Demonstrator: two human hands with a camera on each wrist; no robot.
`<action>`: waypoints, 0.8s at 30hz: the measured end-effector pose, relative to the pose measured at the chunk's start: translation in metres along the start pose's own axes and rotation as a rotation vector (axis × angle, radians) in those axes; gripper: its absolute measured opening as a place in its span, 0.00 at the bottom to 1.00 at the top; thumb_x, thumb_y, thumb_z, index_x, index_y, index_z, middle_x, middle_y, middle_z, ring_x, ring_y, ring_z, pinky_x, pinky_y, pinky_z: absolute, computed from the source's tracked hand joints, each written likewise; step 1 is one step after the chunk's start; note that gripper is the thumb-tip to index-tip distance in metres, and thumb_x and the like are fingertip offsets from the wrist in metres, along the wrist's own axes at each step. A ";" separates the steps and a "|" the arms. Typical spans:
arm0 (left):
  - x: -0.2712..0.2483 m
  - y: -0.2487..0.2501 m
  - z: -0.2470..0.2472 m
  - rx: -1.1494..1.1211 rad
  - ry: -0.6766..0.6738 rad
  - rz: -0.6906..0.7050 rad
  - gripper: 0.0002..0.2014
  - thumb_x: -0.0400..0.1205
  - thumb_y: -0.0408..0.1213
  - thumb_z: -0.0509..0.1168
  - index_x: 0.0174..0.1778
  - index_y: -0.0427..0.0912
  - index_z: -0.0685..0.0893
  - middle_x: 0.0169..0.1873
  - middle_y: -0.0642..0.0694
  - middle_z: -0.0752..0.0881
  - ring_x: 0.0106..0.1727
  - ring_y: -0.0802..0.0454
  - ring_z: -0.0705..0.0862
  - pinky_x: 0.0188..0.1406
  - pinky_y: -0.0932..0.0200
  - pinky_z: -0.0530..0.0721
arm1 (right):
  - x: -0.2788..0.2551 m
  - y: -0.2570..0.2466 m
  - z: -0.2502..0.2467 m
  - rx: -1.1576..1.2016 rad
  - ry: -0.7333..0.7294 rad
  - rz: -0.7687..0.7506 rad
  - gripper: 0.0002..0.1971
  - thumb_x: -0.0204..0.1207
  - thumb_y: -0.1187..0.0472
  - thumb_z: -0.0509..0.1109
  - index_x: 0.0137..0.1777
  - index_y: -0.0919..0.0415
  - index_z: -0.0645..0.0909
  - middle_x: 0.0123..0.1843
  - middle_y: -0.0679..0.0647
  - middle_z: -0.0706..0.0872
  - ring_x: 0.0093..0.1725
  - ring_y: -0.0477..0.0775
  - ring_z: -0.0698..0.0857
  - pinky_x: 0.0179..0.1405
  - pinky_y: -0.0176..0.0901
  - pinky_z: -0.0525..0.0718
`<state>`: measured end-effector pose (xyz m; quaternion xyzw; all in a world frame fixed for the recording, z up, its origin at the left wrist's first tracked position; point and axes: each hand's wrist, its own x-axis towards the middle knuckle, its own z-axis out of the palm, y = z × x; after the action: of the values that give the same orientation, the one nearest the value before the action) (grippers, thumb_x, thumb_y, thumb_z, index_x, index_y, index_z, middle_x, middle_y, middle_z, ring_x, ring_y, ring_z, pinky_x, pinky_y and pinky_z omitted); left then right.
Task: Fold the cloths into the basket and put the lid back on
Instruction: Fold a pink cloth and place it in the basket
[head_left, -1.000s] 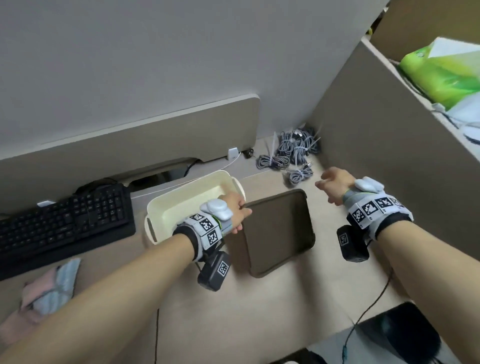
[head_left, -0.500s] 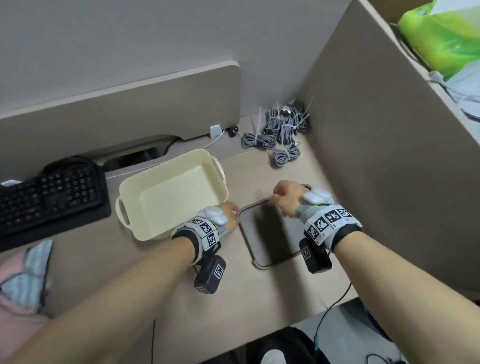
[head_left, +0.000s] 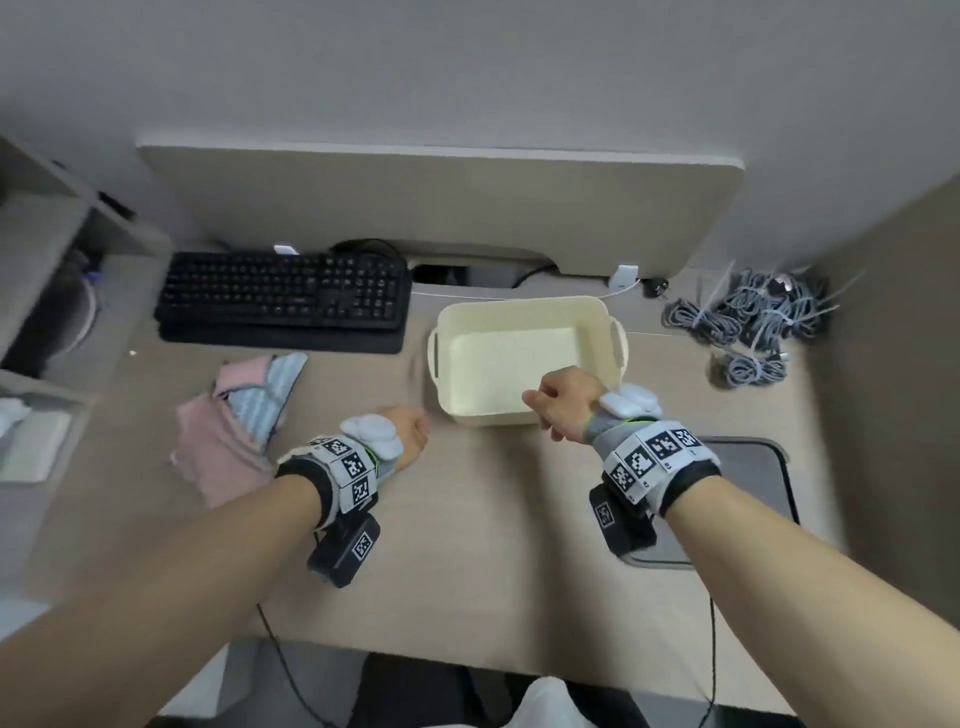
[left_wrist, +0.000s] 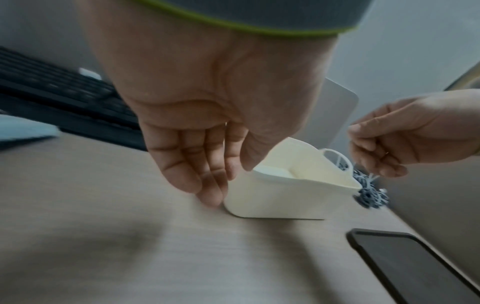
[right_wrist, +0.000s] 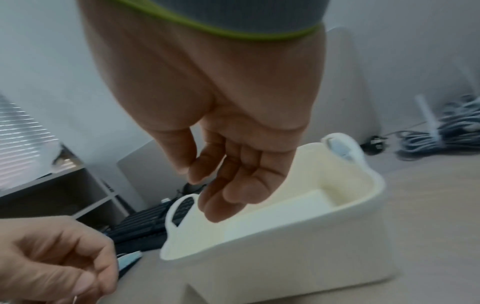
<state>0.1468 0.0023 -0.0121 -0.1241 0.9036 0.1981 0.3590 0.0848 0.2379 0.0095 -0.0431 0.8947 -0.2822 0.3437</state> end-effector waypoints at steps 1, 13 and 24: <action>-0.004 -0.018 -0.003 0.012 0.049 -0.014 0.09 0.76 0.32 0.60 0.45 0.48 0.84 0.49 0.45 0.88 0.47 0.44 0.85 0.53 0.53 0.85 | 0.001 -0.015 0.005 -0.007 -0.012 -0.015 0.18 0.79 0.47 0.63 0.33 0.58 0.80 0.32 0.58 0.91 0.30 0.59 0.89 0.41 0.53 0.90; -0.038 -0.222 -0.033 -0.147 0.229 -0.092 0.11 0.78 0.29 0.62 0.55 0.38 0.82 0.48 0.45 0.84 0.46 0.48 0.80 0.46 0.60 0.80 | 0.029 -0.168 0.153 -0.186 -0.186 -0.080 0.16 0.73 0.41 0.59 0.36 0.51 0.78 0.33 0.51 0.93 0.30 0.53 0.92 0.42 0.52 0.92; -0.041 -0.333 -0.033 -0.196 0.177 0.008 0.28 0.77 0.29 0.64 0.74 0.46 0.71 0.63 0.39 0.85 0.60 0.39 0.84 0.63 0.47 0.82 | 0.053 -0.264 0.283 -0.098 -0.273 0.047 0.16 0.71 0.43 0.71 0.55 0.48 0.75 0.35 0.57 0.91 0.30 0.57 0.92 0.44 0.56 0.93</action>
<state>0.2777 -0.3057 -0.0510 -0.1718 0.9087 0.2750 0.2630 0.1945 -0.1319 -0.0518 -0.0768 0.8531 -0.2215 0.4662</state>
